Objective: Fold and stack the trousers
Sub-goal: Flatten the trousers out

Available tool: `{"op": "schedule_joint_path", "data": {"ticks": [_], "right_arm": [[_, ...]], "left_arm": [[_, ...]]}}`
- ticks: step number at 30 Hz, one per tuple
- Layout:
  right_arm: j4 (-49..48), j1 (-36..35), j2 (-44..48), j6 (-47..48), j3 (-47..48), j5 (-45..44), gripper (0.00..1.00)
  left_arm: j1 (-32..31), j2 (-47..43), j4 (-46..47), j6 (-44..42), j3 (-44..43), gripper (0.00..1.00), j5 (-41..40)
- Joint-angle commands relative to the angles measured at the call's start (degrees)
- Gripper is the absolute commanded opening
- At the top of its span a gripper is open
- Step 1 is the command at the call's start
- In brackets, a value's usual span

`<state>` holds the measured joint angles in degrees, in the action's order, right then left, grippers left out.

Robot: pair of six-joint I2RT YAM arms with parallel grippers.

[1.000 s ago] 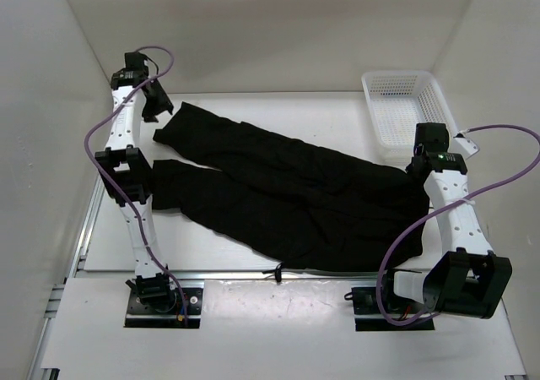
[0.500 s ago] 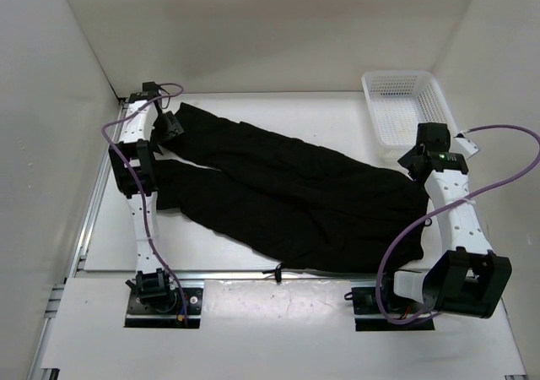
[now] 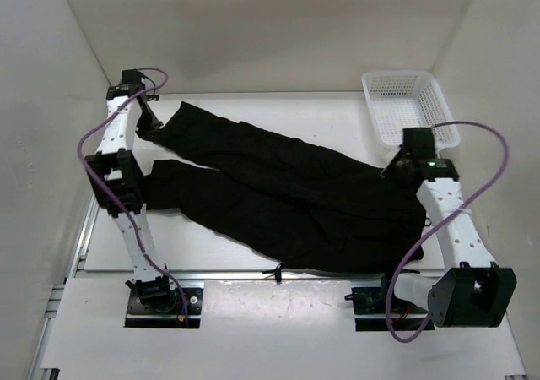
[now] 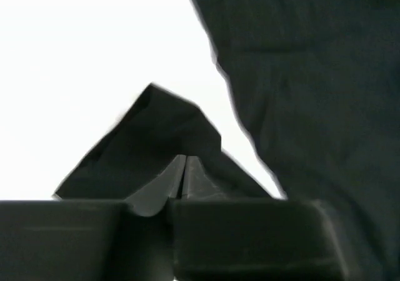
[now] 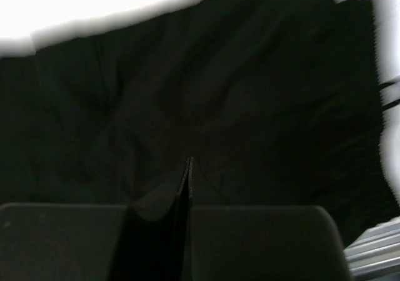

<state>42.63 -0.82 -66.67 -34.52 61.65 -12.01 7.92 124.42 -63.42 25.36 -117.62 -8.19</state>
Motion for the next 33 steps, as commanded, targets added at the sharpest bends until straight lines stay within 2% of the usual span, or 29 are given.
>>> {"op": "schedule_joint_path", "data": {"ticks": [1,3,4,7,11,12,15,16,21,27,33], "right_arm": [[-0.1,-6.6,-3.3,-2.3,-5.6,5.9,0.0],[-1.4,-7.3,-5.4,-4.7,-7.3,5.9,0.0],[-2.5,-8.0,-7.1,-5.2,-8.8,5.9,0.0],[-7.4,-8.1,-11.5,-6.0,-9.5,6.8,0.0],[-10.5,-8.1,-21.0,-6.5,-6.8,7.9,0.07],[-11.0,-8.1,-23.0,-7.0,-6.1,7.9,0.12],[-12.1,-8.1,-30.1,-8.6,-3.7,8.4,0.18],[-12.7,-8.1,-31.0,-9.3,-3.2,7.8,0.23],[-12.7,-8.6,-36.1,-8.8,2.9,5.5,0.27],[-11.5,-10.6,-41.2,-6.4,13.1,4.2,0.27],[-7.2,-17.7,-41.7,-2.5,23.4,1.0,0.3]], "left_arm": [[0.3,-11.4,1.2,2.5,11.8,0.1,0.2],[0.3,-15.5,4.9,3.0,19.8,0.1,3.2],[0.3,-16.6,6.4,3.0,27.0,0.1,5.8],[0.3,-15.9,8.2,3.8,33.8,0.1,5.8],[1.5,-11.1,8.7,5.1,33.7,0.1,5.8],[2.0,-9.7,8.7,6.0,33.7,0.1,6.3],[4.6,-8.0,10.2,7.1,33.0,0.1,7.8],[5.1,-6.4,10.2,7.1,32.0,0.1,7.8],[7.5,-4.2,9.7,7.1,28.6,0.1,6.6],[11.4,-2.9,7.9,7.1,24.6,0.1,2.7],[15.4,-9.2,5.1,6.5,23.8,0.1,-1.4]]}}
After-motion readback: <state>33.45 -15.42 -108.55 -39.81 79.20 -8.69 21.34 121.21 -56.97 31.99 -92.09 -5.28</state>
